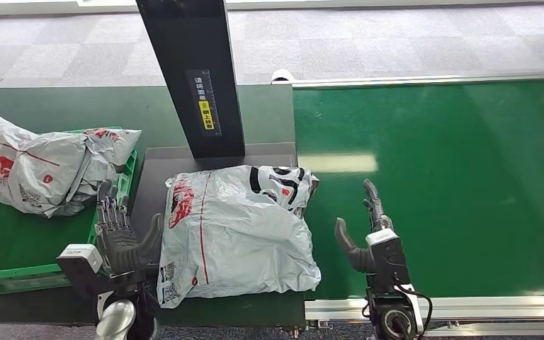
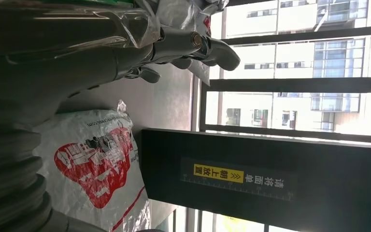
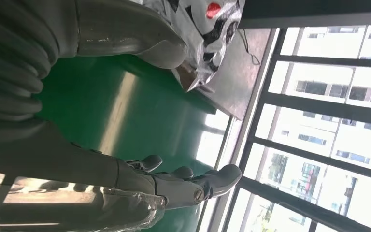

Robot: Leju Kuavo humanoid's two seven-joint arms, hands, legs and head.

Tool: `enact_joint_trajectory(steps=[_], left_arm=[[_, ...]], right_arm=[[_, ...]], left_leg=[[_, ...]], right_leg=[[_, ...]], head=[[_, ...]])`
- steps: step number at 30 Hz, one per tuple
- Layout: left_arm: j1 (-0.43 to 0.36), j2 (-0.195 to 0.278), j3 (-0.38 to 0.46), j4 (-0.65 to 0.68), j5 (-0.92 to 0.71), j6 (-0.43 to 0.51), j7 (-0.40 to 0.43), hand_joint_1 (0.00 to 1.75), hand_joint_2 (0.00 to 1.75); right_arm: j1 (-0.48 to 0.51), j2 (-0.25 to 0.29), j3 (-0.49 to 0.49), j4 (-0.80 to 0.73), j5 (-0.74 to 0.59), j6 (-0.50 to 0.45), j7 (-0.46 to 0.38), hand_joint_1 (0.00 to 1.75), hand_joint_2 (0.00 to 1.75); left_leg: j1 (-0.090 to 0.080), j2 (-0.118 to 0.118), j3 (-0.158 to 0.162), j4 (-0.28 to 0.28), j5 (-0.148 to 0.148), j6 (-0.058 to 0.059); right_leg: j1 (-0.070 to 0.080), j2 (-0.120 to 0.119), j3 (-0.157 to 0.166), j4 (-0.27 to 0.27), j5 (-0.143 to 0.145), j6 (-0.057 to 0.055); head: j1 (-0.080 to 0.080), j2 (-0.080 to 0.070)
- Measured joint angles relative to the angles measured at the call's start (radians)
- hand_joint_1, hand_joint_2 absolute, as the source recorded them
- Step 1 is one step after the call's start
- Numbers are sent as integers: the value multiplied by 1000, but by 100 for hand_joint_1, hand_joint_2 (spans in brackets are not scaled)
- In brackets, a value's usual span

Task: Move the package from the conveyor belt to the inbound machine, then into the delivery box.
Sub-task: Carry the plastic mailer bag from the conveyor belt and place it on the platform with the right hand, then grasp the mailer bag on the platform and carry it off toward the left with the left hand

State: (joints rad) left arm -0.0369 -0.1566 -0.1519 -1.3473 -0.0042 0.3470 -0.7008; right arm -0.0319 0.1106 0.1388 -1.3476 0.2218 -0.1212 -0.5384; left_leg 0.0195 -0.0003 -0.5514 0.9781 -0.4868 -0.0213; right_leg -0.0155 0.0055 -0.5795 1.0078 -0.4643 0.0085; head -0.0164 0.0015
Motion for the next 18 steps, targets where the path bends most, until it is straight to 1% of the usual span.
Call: enact_joint_trajectory(steps=[4,5,7,9,11,14,18], left_arm=[[4,0,8,-10,-20,-8,6,0,175],[5,1,7,-13,-50,-22,21,0,175],[7,3,-6,-15,-155,-69,83,0,175],[4,5,-38,-2,-309,-101,170,0,175],[-4,-1,-77,33,-441,-99,235,0,175],[-20,-20,-131,114,-570,-79,280,0,175],[-44,-50,-205,220,-687,-60,311,0,175]], right_arm=[[12,-8,-46,-19,-46,25,-8,0,175],[14,-9,-60,-22,-67,39,-13,0,175],[15,-9,-97,-30,-103,69,-28,0,175],[18,-9,-138,-46,-123,99,-45,0,175],[25,-5,-175,-71,-135,124,-53,0,175],[36,8,-214,-103,-140,151,-48,0,175],[42,23,-239,-119,-132,166,-39,0,175]], left_leg=[[0,0,0,0,0,0],[0,0,0,0,0,0],[0,-1,0,0,0,0],[0,-1,0,0,0,0],[0,0,0,0,0,0],[0,0,0,0,0,0],[0,0,0,0,0,0]], right_leg=[[0,0,0,0,0,0],[0,0,0,0,0,0],[0,-1,0,0,0,0],[0,-1,0,0,0,0],[0,-1,0,0,0,0],[-1,-1,0,-1,0,0],[-1,-1,0,-1,0,0]], head=[[0,0],[0,0],[0,0],[0,0],[0,0],[0,0],[0,0]])
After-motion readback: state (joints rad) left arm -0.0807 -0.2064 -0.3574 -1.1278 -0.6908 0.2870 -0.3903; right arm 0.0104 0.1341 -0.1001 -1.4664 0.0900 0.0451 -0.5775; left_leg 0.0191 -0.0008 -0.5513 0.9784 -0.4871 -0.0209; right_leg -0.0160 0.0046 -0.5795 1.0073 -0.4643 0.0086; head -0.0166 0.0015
